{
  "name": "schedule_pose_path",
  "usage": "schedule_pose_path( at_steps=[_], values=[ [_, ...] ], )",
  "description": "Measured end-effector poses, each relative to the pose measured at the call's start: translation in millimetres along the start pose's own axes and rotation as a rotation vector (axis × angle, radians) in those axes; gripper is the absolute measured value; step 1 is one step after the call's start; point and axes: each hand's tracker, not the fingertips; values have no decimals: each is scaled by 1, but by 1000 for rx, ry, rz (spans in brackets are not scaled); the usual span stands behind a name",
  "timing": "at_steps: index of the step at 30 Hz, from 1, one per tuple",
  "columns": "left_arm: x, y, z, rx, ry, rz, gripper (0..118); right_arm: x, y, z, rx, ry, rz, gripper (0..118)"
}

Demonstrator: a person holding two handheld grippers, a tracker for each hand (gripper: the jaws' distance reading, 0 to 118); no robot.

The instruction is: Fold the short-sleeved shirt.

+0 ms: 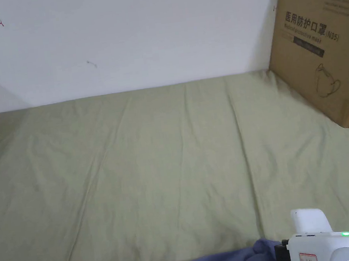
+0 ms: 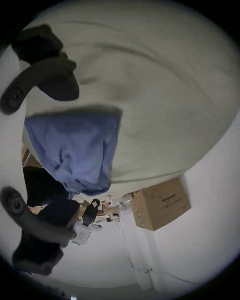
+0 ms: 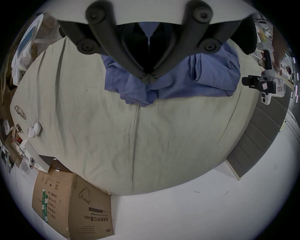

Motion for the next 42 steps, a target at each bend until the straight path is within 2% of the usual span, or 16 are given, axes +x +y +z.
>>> schedule_pose_path(
  at_steps=[4,9,13,14,15,16,17,18,19,22,26,28,32,33,38,42],
  values=[
    [-36,-9,-19,-71,-129,141,118,-9,0,-5,-18,2,17,0],
    [-40,-14,-50,-10,-350,183,118,-18,-2,-9,-43,8,53,0],
    [-52,-19,-79,-55,-462,203,117,-18,-1,-11,-57,9,48,0],
    [-52,-20,-84,-50,-450,213,110,-18,-1,-11,-58,7,47,0],
    [-56,-21,-89,-51,-415,231,80,-18,0,-11,-59,4,49,0],
    [-62,-23,-94,-62,-315,239,30,-19,0,-11,-58,0,53,0],
    [-67,-27,-105,-89,-133,225,5,-20,-1,-11,-56,-8,63,0],
    [-68,-28,-102,-33,-289,240,5,-21,-1,-11,-55,-12,72,0],
    [-60,-25,-97,-29,-293,221,5,-21,-1,-10,-56,-10,74,0],
    [-44,-23,-92,-36,-173,182,5,-21,-1,-10,-59,4,69,0],
    [8,-28,-59,37,18,-3,5,-22,0,-10,-58,9,71,0],
    [27,-30,-34,102,145,-40,5,-22,2,-9,-55,20,66,0],
    [62,-38,5,234,634,-144,5,-27,2,-7,-38,31,84,0],
    [67,-41,11,265,697,-177,5,-29,1,-6,-31,32,91,0],
    [93,-41,11,226,602,-171,5,-31,1,-5,-27,69,82,0],
    [130,-37,-23,153,409,-158,5,-28,-1,0,-18,76,76,0]
  ],
)
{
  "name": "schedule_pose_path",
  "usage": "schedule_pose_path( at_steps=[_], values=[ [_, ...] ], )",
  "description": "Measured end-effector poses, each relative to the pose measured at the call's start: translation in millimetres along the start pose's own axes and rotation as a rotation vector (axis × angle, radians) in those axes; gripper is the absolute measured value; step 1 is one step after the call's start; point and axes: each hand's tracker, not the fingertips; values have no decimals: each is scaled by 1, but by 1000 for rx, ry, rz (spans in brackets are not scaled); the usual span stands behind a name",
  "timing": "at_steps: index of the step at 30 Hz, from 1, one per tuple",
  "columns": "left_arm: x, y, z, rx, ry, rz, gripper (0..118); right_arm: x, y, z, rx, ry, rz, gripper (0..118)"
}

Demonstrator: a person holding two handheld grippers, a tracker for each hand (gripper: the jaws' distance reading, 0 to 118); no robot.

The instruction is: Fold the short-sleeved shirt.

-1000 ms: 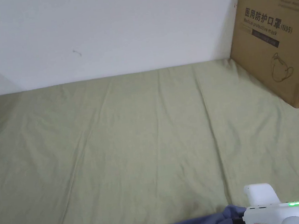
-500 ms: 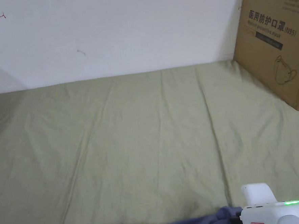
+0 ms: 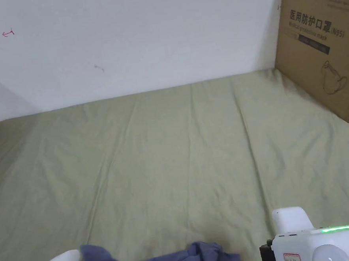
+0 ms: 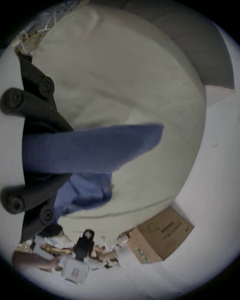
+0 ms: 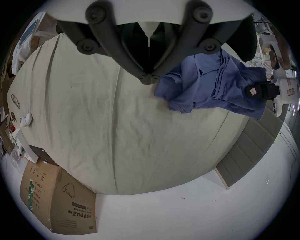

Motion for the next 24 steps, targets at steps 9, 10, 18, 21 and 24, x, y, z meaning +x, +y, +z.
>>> schedule_pose_path(
  at_steps=[9,10,18,21,24],
  values=[
    [100,-9,-106,-257,-262,-75,56,28,-2,15,15,-32,-41,0],
    [105,-10,-118,-292,-287,-56,81,31,-2,15,15,-35,-50,0],
    [98,-6,-109,-250,-376,-28,116,48,-5,16,11,-47,-82,0],
    [89,0,-82,-150,-306,-135,47,51,-5,11,13,-48,-93,0],
    [93,2,-68,-104,-202,-218,1,52,-5,10,35,-51,-109,0]
  ],
)
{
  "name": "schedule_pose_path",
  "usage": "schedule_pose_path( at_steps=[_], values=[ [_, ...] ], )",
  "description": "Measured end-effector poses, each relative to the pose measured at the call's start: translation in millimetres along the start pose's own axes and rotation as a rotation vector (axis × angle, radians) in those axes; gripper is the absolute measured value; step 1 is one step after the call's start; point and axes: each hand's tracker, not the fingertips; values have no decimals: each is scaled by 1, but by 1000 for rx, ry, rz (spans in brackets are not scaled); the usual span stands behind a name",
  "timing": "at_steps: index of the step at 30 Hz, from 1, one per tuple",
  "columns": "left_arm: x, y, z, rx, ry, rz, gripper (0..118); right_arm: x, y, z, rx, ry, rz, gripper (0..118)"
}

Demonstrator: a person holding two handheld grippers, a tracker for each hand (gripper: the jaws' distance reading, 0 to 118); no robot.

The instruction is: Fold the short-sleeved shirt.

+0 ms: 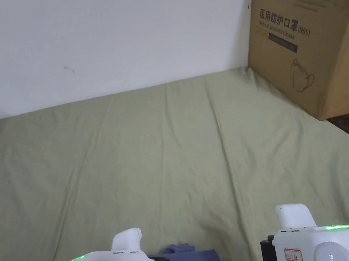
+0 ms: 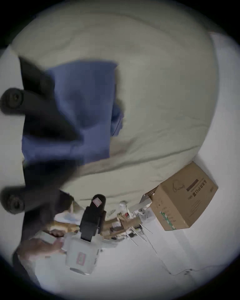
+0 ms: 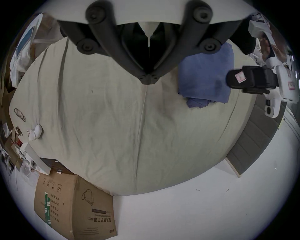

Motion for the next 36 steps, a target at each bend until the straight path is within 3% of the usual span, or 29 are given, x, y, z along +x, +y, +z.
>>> schedule_pose_path(
  at_steps=[8,14,18,22,24,27,29,32,36],
  values=[
    [21,-3,-53,-130,-86,-14,1,3,3,0,17,9,-14,0],
    [36,-27,-124,-268,10,-75,0,13,0,4,20,7,-16,0],
    [39,-27,-130,-223,-15,-46,1,22,-4,0,-5,-13,-16,0],
    [46,-30,-131,-322,-259,49,1,29,-6,-3,-18,-15,-56,0],
    [54,-39,-120,-316,-320,68,1,30,-3,1,-10,-15,-66,0],
    [61,-43,-83,-206,-284,-51,1,29,4,11,18,-29,-55,0],
    [49,-40,-53,-124,-278,-55,1,27,8,16,42,-8,-49,0],
    [15,-34,-7,-10,-226,13,1,12,12,16,55,85,-34,0],
    [-43,-31,39,98,-124,111,1,-30,6,-2,-59,259,52,0]
  ],
)
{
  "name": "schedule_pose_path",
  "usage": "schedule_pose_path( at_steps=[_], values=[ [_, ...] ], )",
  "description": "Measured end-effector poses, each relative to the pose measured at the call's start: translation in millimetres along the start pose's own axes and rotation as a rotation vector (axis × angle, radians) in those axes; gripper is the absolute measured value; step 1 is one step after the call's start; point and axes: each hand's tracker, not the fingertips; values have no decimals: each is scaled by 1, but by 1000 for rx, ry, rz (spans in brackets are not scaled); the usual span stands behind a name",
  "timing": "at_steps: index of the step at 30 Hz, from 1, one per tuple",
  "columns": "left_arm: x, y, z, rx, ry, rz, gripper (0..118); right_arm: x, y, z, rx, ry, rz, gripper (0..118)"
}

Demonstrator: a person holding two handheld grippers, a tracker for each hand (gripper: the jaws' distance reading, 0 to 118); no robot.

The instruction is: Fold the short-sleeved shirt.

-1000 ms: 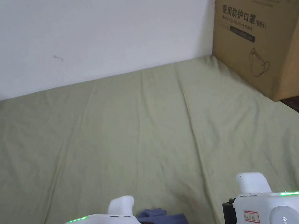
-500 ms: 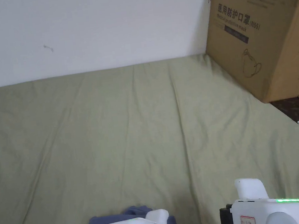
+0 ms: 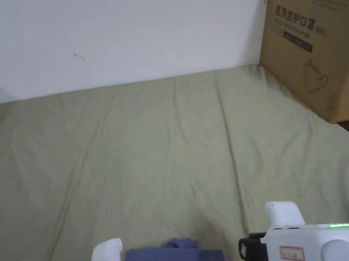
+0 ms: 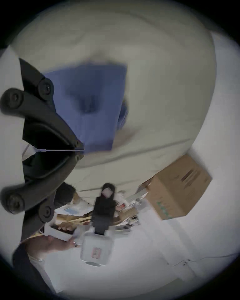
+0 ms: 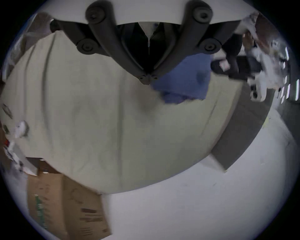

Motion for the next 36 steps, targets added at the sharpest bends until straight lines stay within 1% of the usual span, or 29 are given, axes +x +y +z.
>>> schedule_pose_path(
  at_steps=[2,3,5,7,8,9,10,12,13,14,16,17,19,21,22,24,26,31,33,36],
  values=[
    [-24,2,15,21,26,52,1,-16,-6,-20,-77,74,32,0],
    [-36,2,22,36,53,83,1,-25,-10,-32,-110,82,58,0],
    [-56,0,30,46,85,126,1,-35,-18,-53,-160,53,104,0],
    [-73,-3,31,41,80,152,1,-36,-26,-72,-199,29,131,0],
    [-83,-5,31,37,67,170,1,-29,-29,-83,-210,36,119,0],
    [-92,-7,30,31,37,197,1,-18,-32,-90,-234,27,90,0],
    [-99,-10,27,30,18,228,1,-8,-34,-92,-240,44,38,0],
    [-114,-14,23,43,-14,291,1,17,-35,-85,-204,150,-125,0],
    [-119,-14,20,39,-43,310,1,24,-36,-84,-208,147,-164,0],
    [-123,-15,16,26,-70,323,1,30,-37,-83,-217,103,-156,0],
    [-128,-14,8,8,-109,318,10,39,-37,-77,-213,91,-140,0],
    [-129,-14,4,-5,-126,312,23,40,-37,-77,-212,86,-140,0],
    [-127,-11,-5,-27,-166,288,74,37,-37,-77,-215,78,-139,0],
    [-131,-10,-18,-60,-241,292,118,33,-36,-79,-224,60,-113,0],
    [-132,-12,-24,-84,-261,301,118,31,-35,-79,-227,53,-98,0],
    [-139,-15,-36,-71,-386,333,118,29,-35,-80,-228,46,-71,0],
    [-145,-14,-53,-126,-433,386,118,30,-36,-80,-227,48,-64,0],
    [-135,-11,-95,-234,-596,433,118,33,-37,-80,-225,61,-101,0],
    [-133,-15,-108,-249,-601,429,118,33,-37,-80,-226,60,-103,0],
    [-131,-13,-110,-246,-615,427,118,34,-37,-80,-227,62,-111,0]
  ],
)
